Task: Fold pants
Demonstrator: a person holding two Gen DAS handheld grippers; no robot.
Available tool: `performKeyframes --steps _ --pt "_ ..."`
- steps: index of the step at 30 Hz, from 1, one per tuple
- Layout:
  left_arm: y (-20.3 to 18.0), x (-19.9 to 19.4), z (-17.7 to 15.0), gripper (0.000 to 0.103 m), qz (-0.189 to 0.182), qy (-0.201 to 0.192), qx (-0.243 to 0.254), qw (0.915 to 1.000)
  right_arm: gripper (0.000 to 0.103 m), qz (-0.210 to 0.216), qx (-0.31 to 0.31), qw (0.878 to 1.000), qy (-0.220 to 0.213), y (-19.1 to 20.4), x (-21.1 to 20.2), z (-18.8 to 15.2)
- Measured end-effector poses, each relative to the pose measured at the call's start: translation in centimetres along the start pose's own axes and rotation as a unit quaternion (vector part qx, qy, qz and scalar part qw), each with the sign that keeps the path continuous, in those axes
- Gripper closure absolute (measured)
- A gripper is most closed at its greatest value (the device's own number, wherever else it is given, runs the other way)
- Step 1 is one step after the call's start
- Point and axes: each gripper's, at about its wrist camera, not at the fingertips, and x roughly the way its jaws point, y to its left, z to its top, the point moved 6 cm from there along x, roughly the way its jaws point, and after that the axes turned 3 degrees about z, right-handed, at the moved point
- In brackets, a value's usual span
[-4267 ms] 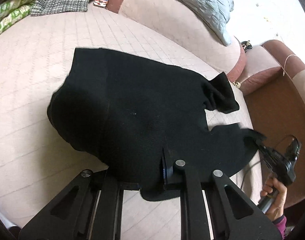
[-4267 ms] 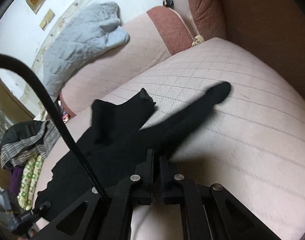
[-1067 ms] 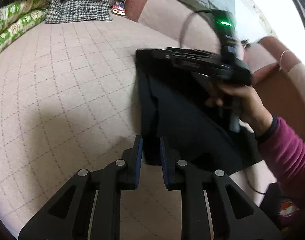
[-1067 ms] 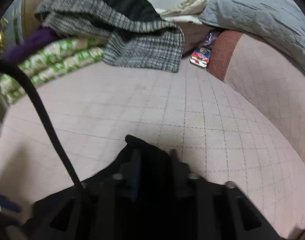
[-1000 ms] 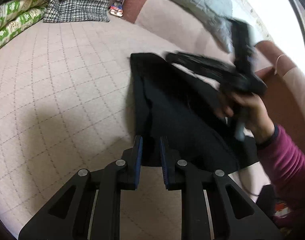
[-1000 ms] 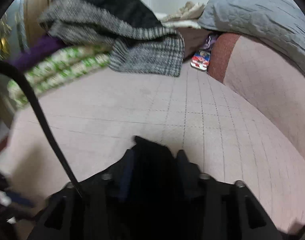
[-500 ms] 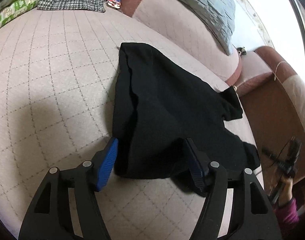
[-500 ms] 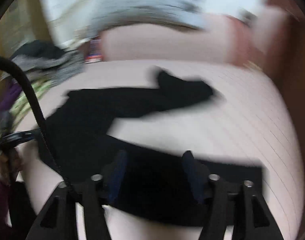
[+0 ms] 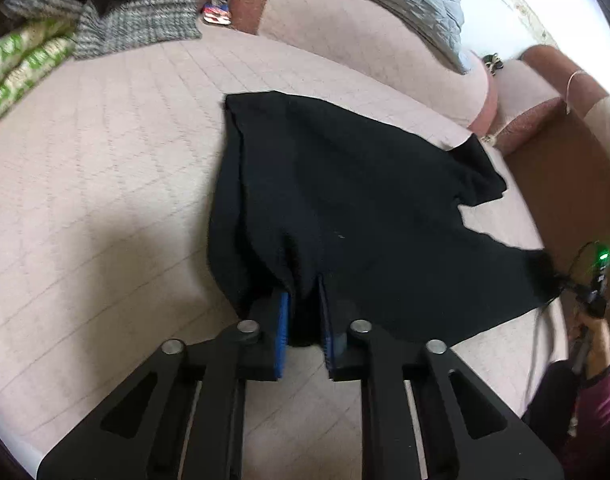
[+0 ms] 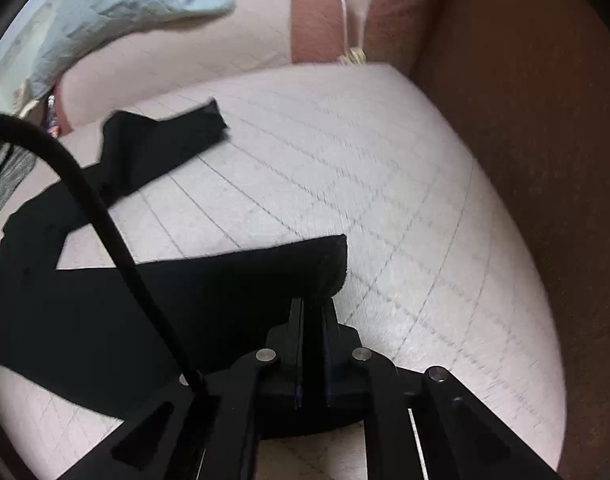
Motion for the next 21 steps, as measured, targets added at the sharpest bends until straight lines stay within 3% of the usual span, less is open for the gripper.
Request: performKeyframes --steps 3,4,5,7,10,12,13,14,17,19,21 --pt "1.2 0.8 -0.5 0.092 -0.015 0.009 -0.024 0.9996 0.095 -0.008 0.008 0.999 0.038 -0.9 1.9 -1.0" --pt "1.2 1.0 -0.4 0.09 -0.025 0.009 -0.037 0.999 0.092 -0.006 0.01 0.999 0.034 -1.0 2.0 -0.9" --pt "1.2 0.8 -0.3 0.087 -0.038 0.008 -0.052 0.9979 0.088 -0.006 0.012 1.0 0.027 -1.1 1.6 -0.7" --pt "1.1 -0.2 0.1 0.086 -0.034 0.003 -0.05 0.9982 0.057 -0.004 0.006 1.0 0.01 -0.7 0.2 0.4" --pt "1.1 -2.9 1.4 0.082 -0.017 -0.032 -0.02 0.9992 0.055 0.061 -0.024 0.998 -0.026 1.7 -1.9 2.5" --pt "0.5 -4.2 3.1 0.053 -0.036 -0.049 -0.004 0.9981 0.055 0.106 -0.075 0.991 -0.042 4.8 -2.7 4.2" --pt "0.1 -4.5 3.8 0.032 -0.044 -0.054 -0.001 0.9975 0.053 0.12 -0.099 0.987 -0.047 6.3 -2.8 4.8" --pt "-0.4 -4.6 4.7 0.028 -0.055 -0.061 0.002 0.9966 0.053 0.141 -0.135 0.98 -0.05 8.6 -2.6 5.8" --pt "-3.5 -3.5 8.3 0.027 -0.101 -0.062 0.039 0.9922 0.053 0.186 -0.232 0.954 -0.052 14.8 -1.9 7.7" --pt "-5.3 -1.6 10.6 0.027 -0.104 -0.053 0.074 0.9904 0.052 0.209 -0.308 0.927 -0.038 19.2 -0.5 9.0" --pt "-6.6 0.7 12.6 0.027 -0.105 -0.034 0.101 0.9887 0.052 0.205 -0.352 0.913 -0.024 22.0 1.5 10.6"
